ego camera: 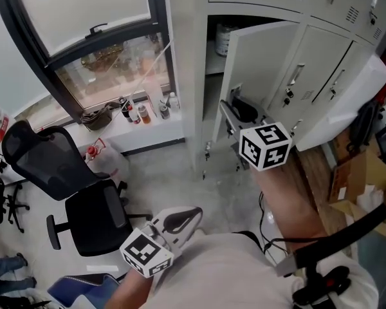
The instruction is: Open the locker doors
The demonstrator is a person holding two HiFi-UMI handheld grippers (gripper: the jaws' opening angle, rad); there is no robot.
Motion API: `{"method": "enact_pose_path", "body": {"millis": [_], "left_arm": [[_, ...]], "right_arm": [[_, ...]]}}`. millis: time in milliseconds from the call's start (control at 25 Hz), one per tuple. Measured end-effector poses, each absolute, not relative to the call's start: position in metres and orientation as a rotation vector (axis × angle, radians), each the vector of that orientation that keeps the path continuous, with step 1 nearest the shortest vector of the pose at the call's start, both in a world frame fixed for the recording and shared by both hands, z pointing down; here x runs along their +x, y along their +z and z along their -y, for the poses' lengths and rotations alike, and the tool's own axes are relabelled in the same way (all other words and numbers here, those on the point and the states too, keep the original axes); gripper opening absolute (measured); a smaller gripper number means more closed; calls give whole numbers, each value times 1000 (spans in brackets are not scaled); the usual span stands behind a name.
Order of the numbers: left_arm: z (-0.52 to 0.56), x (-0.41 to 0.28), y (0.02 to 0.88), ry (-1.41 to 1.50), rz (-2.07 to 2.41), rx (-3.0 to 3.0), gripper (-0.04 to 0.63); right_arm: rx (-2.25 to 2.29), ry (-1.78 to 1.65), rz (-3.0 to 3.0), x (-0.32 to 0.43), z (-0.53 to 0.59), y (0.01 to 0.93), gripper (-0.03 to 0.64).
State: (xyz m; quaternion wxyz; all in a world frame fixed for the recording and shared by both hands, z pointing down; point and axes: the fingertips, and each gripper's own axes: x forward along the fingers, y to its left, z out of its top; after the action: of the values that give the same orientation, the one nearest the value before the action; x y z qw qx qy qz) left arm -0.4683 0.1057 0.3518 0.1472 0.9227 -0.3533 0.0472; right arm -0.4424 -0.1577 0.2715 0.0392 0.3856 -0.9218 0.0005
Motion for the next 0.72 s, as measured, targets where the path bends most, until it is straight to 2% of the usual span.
{"method": "enact_pose_path", "body": {"millis": [720], "left_arm": [[-96, -383, 353, 164, 826, 2719, 11]], "right_arm": [[1081, 18, 2905, -342, 96, 275, 107]]}}
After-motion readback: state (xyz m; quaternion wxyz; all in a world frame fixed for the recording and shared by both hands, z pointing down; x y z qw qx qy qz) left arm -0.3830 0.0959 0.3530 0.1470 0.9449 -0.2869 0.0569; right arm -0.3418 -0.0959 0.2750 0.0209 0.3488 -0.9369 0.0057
